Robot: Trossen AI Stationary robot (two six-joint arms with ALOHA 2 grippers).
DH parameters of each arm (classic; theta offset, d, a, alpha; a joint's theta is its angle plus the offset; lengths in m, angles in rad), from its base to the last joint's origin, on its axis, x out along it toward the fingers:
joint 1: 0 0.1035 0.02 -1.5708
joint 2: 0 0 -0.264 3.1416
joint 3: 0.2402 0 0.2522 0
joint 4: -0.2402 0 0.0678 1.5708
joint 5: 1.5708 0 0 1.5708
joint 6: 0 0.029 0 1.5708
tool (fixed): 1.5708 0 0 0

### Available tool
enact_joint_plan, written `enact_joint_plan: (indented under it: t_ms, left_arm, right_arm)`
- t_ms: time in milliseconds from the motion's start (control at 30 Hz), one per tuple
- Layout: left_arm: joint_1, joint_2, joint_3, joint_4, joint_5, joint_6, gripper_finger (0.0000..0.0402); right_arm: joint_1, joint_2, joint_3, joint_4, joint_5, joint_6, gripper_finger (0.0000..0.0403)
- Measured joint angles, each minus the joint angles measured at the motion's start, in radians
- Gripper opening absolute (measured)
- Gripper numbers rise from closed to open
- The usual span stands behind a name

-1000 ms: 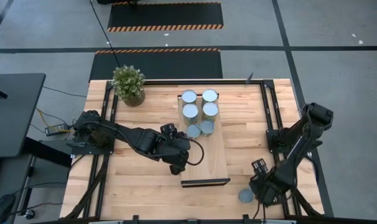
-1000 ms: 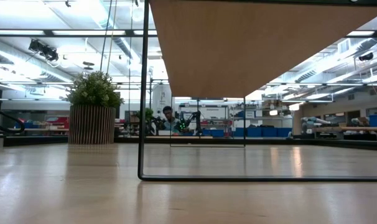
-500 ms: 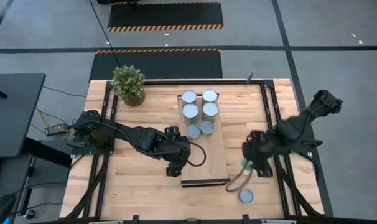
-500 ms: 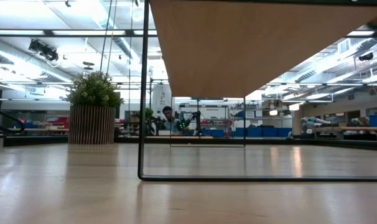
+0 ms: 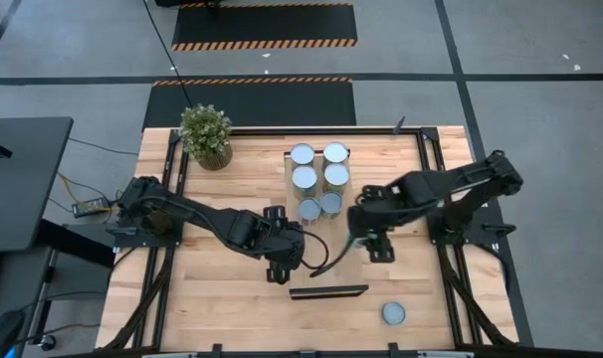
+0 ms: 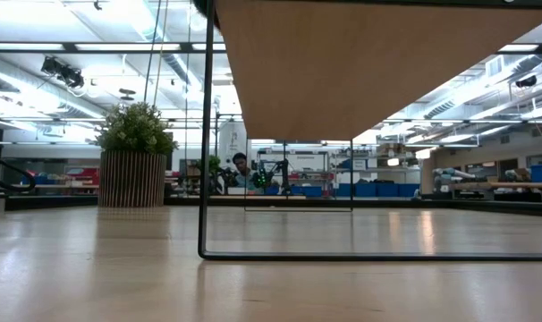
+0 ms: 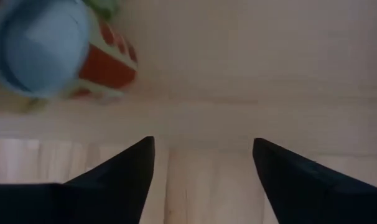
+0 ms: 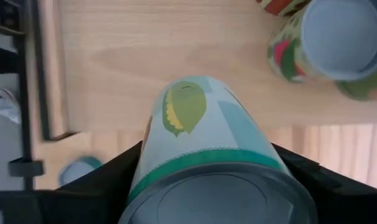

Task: Pick and place cans onto a shelf
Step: Put the canned mixed vegetables on the shelf

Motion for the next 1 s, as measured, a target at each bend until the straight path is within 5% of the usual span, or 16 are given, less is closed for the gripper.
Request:
enact_joint_plan:
  t_ms: [567,1000]
  left_arm:
    - [-0.021,-0.409,-0.375,0.132,-0.04,-0.127,0.0204]
    - [0.011,-0.534,-0.422,0.115,-0.056,-0.126,0.0187]
  right_arm:
    - [-0.104,0.094,0.013,0.077,-0.105,-0.097,0.0288]
    - [-0.108,0.271,0.155,-0.07,-0.074,-0.191,0.0289]
